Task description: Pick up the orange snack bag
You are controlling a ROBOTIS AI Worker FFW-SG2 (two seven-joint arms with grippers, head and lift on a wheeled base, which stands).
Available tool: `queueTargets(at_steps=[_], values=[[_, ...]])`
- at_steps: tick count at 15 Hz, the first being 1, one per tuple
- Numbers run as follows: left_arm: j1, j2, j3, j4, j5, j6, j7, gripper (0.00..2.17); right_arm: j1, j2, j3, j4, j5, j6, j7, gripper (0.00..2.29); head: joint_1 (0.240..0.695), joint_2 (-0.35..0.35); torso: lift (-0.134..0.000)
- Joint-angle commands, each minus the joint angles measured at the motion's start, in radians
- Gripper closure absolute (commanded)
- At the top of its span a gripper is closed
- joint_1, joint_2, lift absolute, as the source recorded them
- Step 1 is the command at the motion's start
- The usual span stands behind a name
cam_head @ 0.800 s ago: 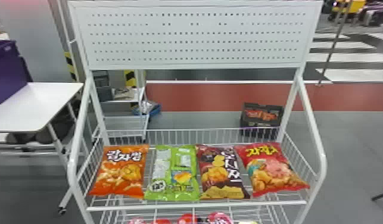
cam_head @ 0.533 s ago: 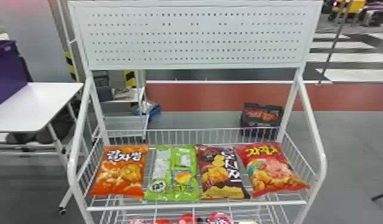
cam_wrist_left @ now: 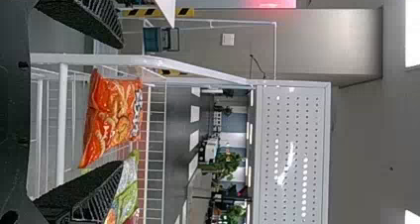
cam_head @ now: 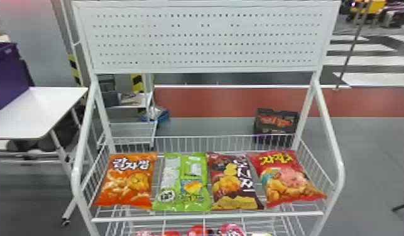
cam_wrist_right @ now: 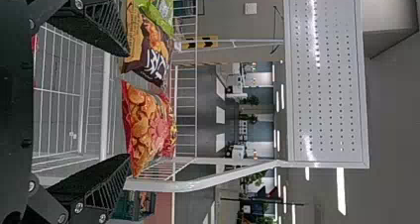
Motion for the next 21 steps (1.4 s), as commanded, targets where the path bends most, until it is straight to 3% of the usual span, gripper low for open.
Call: queueTargets(at_steps=[1,6,9,14,21], values=[[-0.052,0.000,-0.033,0.031,0.002,0.043,-0.003,0.04,0.000,0.000,0.003,0.000,0.000,0.000,0.000,0.17,0.499,0.000,0.000],[-0.231,0.002,-0.122,0.106,-0.028,0.099,0.016,0.08,0.000,0.003,0.011,-0.002,0.008,0.000,0.001,0.17,0.499,0.000,0.000],[-0.375,-0.001,-0.171,0.163,-0.026,0.261,0.029,0.09,0.000,0.004,0.017,-0.002,0.011,0.000,0.001,0.17,0.499,0.000,0.000],[-0.573,-0.043,-0.171,0.293,-0.009,0.470,0.036,0.09,0.000,0.009,0.020,-0.002,0.015,0.000,0.001,0.17,0.499,0.000,0.000],[-0.744,-0.086,-0.172,0.483,-0.006,0.525,0.036,0.09,0.000,0.009,0.021,-0.002,0.017,0.000,0.001,0.17,0.499,0.000,0.000]])
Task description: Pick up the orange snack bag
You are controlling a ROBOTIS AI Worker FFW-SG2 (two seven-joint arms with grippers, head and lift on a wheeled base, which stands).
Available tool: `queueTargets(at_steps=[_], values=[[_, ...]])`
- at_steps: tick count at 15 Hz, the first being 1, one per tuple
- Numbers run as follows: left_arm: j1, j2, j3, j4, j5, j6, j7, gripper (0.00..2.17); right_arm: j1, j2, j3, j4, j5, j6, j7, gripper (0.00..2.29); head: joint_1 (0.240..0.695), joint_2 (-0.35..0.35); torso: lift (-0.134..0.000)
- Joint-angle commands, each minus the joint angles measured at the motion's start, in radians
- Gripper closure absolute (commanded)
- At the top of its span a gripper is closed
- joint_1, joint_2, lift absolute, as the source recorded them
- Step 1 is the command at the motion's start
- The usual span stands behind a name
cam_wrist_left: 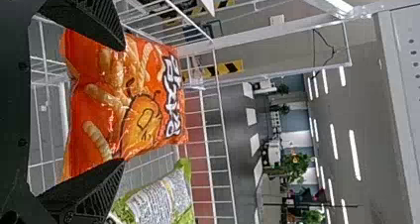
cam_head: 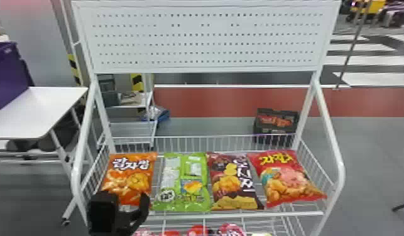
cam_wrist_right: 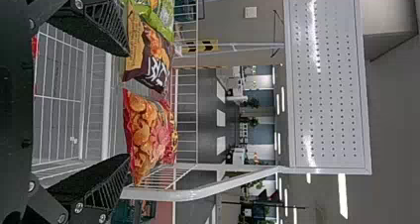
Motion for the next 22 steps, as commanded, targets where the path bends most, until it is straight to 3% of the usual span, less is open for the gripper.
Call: queueTargets(at_steps=[1,4,6,7,11,15,22], values=[[-0.060,-0.019,-0.011,0.069,0.000,0.013,0.000,0.09,0.000,0.000,0.000,0.000,0.001,0.000,0.000,0.17,0.499,0.000,0.000],[-0.087,-0.028,-0.014,0.103,0.000,0.028,-0.002,0.18,0.000,0.000,-0.003,0.000,0.000,0.000,0.000,0.17,0.499,0.000,0.000],[-0.091,-0.028,-0.013,0.107,0.002,0.028,0.000,0.36,-0.002,0.000,-0.003,0.000,0.000,0.000,0.000,0.17,0.499,0.000,0.000],[-0.087,-0.028,-0.010,0.107,0.003,0.031,0.000,0.55,-0.003,0.000,-0.003,0.000,0.000,0.003,0.000,0.17,0.499,0.000,0.000],[-0.077,-0.022,-0.002,0.106,0.005,0.031,0.002,1.80,-0.011,0.000,0.000,0.002,0.000,0.012,0.000,0.17,0.499,0.000,0.000],[-0.058,-0.021,0.001,0.095,0.003,0.031,-0.008,1.80,-0.011,-0.002,0.000,0.002,0.000,0.012,0.000,0.17,0.499,0.000,0.000],[0.037,-0.007,0.018,-0.072,0.002,0.007,0.020,1.80,-0.011,-0.006,0.009,-0.005,0.000,0.012,0.000,0.17,0.499,0.000,0.000]])
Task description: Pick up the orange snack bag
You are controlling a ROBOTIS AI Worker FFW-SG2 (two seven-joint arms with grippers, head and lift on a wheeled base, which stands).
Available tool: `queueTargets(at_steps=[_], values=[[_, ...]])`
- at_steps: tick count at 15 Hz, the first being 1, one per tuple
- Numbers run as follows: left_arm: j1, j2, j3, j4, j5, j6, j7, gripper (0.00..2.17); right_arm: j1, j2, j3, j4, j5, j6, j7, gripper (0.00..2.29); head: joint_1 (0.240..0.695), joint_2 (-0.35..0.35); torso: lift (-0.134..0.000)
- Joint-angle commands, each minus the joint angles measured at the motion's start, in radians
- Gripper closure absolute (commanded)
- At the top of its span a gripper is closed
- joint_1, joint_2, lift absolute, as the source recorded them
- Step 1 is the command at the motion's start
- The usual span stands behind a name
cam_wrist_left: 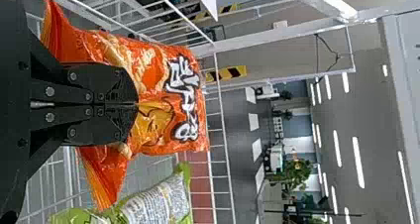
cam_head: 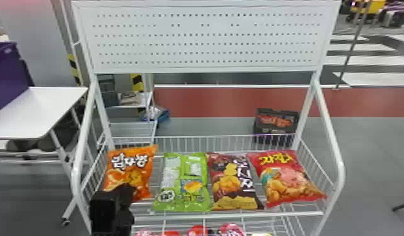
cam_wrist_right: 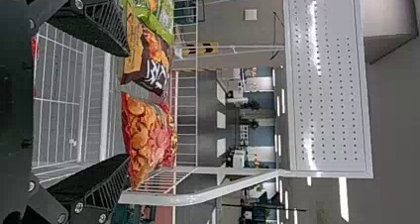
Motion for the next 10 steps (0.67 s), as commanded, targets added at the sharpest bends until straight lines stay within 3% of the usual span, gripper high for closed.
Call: queueTargets(at_steps=[1,6,10], values=[[0.053,0.014,0.020,-0.080,0.001,-0.010,0.001,1.80,0.000,-0.003,0.001,0.000,0.000,0.000,0.000,0.17,0.499,0.000,0.000],[0.270,0.061,0.074,-0.350,0.008,-0.026,-0.007,1.80,-0.001,-0.004,0.002,0.000,0.000,0.000,0.000,0.17,0.499,0.000,0.000],[0.457,0.084,0.129,-0.463,0.020,-0.158,0.001,1.80,-0.008,-0.004,0.006,0.003,0.000,0.006,0.000,0.17,0.499,0.000,0.000]])
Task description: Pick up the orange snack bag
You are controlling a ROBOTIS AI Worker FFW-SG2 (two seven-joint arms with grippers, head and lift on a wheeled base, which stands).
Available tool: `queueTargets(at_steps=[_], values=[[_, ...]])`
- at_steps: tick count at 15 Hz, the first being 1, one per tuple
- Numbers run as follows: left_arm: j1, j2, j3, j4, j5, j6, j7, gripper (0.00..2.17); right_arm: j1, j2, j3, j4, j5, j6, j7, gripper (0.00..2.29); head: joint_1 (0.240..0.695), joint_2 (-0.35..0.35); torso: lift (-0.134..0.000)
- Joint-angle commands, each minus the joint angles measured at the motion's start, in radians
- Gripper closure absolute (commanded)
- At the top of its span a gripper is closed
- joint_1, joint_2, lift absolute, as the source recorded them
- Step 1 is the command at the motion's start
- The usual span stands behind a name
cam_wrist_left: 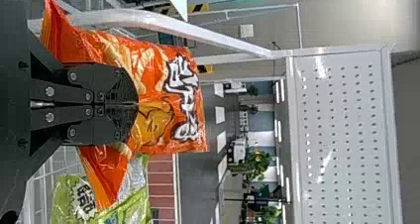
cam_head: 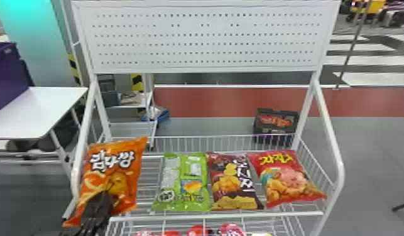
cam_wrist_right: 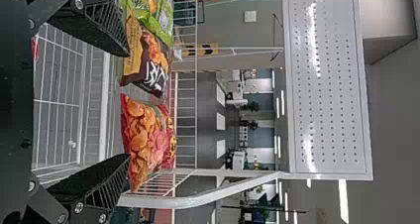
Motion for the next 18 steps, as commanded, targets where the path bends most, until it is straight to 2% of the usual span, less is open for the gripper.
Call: queueTargets(at_steps=[1,8,14,18], values=[[0.111,0.008,0.037,-0.053,0.009,-0.080,-0.003,1.80,-0.002,0.000,0.002,0.003,-0.001,0.003,0.000,0.17,0.499,0.000,0.000],[0.328,0.020,0.052,-0.077,-0.008,-0.347,0.005,1.80,-0.002,0.002,0.002,0.005,-0.001,0.009,0.000,0.17,0.499,0.000,0.000],[0.389,0.016,0.037,-0.002,-0.019,-0.549,0.012,1.80,-0.002,0.002,0.008,0.003,-0.001,0.006,0.000,0.17,0.499,0.000,0.000],[0.387,0.011,0.026,0.029,-0.042,-0.568,0.015,1.80,0.000,0.002,0.011,-0.001,0.000,0.009,0.000,0.17,0.499,0.000,0.000]])
